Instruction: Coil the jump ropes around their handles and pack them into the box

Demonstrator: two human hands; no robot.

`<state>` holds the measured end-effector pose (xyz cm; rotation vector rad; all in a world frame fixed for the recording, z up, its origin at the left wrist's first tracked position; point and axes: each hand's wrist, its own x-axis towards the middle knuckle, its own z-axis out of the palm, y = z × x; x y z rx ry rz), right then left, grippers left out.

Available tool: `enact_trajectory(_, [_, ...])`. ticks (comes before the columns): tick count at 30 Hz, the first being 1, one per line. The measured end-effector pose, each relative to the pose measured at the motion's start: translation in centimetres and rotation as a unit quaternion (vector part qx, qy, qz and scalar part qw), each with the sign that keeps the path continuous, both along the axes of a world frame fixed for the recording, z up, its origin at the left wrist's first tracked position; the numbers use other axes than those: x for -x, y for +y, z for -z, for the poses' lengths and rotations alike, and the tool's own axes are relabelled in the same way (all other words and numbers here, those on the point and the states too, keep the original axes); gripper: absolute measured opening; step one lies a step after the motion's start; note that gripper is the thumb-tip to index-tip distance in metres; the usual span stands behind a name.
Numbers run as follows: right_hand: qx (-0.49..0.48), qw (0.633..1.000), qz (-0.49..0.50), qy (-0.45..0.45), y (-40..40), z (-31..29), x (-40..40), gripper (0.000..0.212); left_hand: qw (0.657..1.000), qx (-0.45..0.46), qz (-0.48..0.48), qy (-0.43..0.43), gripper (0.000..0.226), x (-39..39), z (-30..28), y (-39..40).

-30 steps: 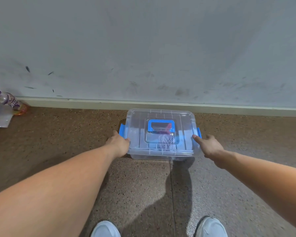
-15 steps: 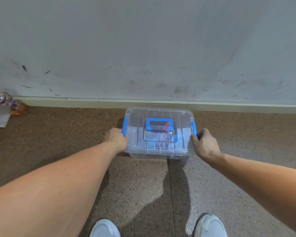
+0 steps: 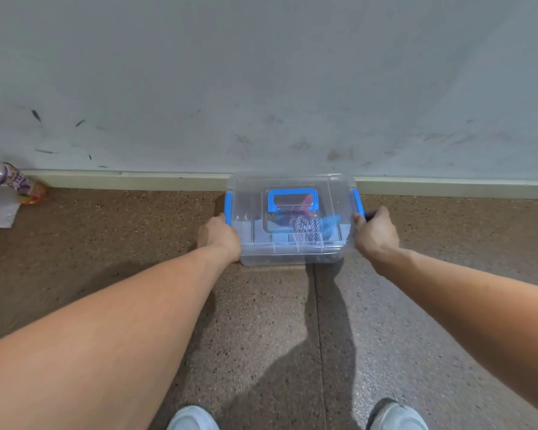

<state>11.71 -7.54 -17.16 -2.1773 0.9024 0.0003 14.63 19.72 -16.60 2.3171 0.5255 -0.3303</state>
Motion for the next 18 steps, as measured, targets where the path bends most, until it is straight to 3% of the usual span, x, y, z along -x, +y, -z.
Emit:
enact_trajectory(11, [-0.029,0.999,-0.018,-0.011,-0.3,0.6,-0.9,0.030,1.000,-0.005,0.026,-0.004,0.043,-0.7,0.1,0.3])
enact_trajectory(15, [-0.015,0.998,-0.048,0.025,-0.7,-0.4,-0.5,0.035,0.996,-0.035,0.073,0.046,0.066,-0.2,-1.3,1.0])
enact_trajectory(18, [0.018,0.997,-0.072,0.034,-1.1,-2.4,0.1,0.045,0.997,-0.051,0.053,0.015,0.071,-0.2,-3.8,2.2])
